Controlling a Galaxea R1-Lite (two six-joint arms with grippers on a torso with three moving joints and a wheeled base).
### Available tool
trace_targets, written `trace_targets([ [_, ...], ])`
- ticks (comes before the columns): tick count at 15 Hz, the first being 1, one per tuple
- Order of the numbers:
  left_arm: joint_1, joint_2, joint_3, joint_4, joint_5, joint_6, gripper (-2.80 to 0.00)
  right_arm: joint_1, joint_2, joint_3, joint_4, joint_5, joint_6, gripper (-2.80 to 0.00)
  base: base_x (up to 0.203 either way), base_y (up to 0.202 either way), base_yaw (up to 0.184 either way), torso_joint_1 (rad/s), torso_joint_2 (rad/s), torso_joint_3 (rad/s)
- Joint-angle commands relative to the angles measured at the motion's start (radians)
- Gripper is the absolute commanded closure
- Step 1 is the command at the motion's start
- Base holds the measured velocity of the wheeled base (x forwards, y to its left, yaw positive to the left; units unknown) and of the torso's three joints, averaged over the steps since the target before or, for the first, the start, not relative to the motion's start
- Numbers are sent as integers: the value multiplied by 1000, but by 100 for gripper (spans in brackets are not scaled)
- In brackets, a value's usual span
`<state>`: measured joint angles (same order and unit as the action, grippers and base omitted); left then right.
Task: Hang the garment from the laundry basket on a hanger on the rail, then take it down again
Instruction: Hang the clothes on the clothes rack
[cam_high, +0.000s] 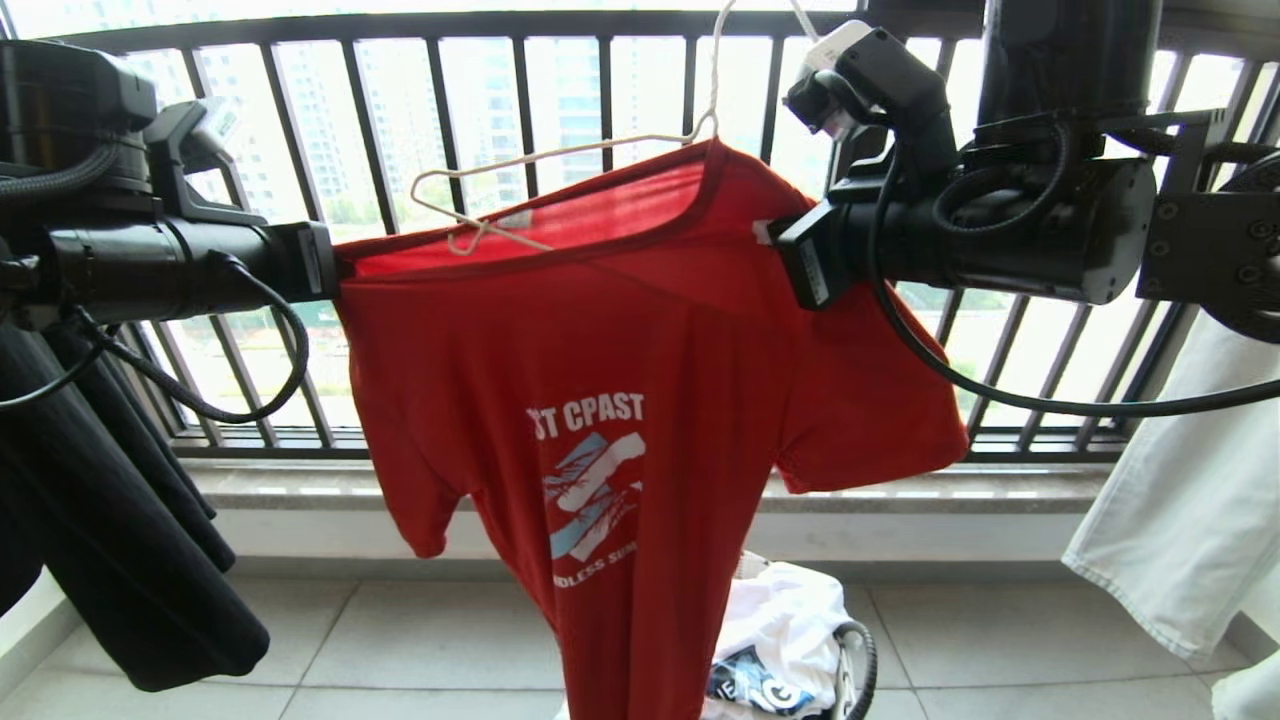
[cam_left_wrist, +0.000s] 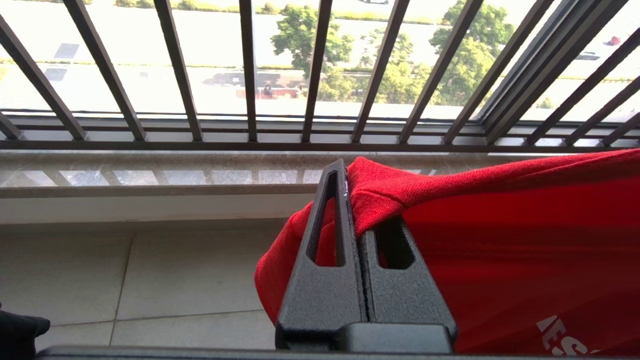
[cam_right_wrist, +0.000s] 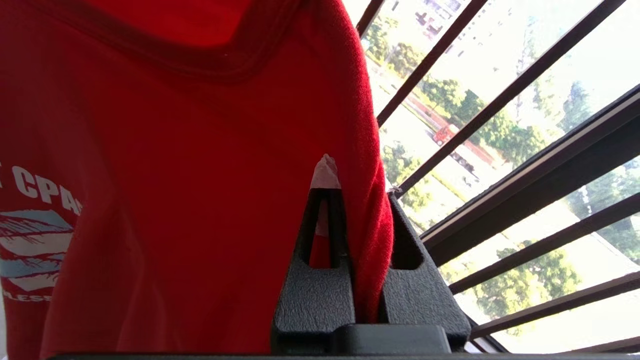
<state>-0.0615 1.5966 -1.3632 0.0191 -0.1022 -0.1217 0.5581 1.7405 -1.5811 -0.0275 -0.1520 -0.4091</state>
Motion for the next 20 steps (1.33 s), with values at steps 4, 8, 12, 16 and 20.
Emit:
trace_targets([
  [4,28,-3,-34,49,-47,-7,0,0,16,38,-50,-9,-23,0,0,0,0,0,0,0],
  [8,51,-1,-51,59,-88,-12,0,2,25,51,-52,-9,-33,0,0,0,0,0,0,0],
  [12,53,8,-119,140,-119,-84,0,5,34,57,-52,-8,-35,0,0,0,0,0,0,0],
  [16,54,38,-167,148,-132,-161,0,11,28,70,-54,-8,-34,0,0,0,0,0,0,0],
  [20,54,72,-201,150,-126,-213,0,27,22,82,-54,-8,-34,0,0,0,0,0,0,0],
])
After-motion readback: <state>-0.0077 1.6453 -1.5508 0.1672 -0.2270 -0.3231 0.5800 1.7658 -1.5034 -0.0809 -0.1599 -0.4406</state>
